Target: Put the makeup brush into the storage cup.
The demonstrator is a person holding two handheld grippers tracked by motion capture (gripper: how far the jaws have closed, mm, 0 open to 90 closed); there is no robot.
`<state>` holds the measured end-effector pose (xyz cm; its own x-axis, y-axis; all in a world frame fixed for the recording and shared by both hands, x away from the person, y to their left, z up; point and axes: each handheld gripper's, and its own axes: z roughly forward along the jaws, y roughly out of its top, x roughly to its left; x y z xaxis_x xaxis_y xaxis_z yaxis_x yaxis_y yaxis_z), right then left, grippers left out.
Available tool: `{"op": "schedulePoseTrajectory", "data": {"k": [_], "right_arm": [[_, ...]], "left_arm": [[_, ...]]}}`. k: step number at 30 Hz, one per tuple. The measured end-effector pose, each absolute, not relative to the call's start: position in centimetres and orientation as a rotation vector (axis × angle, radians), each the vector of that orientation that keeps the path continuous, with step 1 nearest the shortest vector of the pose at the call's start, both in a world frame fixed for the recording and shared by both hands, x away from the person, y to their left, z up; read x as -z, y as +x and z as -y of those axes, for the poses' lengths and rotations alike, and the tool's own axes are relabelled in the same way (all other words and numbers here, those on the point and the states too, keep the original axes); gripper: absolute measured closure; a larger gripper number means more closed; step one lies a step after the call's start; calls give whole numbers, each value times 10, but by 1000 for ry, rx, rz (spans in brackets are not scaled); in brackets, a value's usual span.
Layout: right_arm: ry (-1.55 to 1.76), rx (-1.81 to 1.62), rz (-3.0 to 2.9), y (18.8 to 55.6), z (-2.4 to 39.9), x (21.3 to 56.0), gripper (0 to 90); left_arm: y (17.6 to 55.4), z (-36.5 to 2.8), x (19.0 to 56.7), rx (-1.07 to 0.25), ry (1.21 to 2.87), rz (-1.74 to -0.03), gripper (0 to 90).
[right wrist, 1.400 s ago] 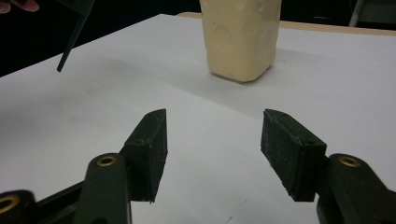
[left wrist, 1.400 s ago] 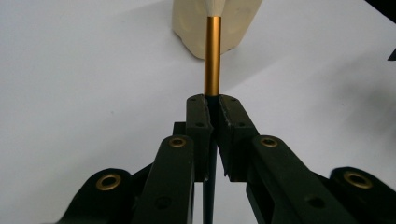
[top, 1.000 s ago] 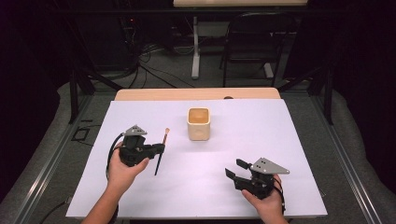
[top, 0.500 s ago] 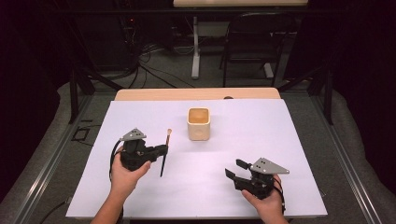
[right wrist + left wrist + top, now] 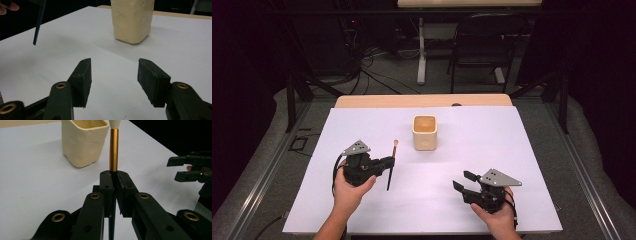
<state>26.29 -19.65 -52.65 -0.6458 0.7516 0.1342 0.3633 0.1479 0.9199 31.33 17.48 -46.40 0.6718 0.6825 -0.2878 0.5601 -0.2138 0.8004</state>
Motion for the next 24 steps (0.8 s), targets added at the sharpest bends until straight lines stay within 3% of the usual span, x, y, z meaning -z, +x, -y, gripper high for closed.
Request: {"op": "schedulePoseTrajectory", "data": {"k": [24], "right_arm": [[1139,-1528,-2104,280,184,497,499]], "left_arm": [[311,-169,470,-155,1818,-949,833]]}}
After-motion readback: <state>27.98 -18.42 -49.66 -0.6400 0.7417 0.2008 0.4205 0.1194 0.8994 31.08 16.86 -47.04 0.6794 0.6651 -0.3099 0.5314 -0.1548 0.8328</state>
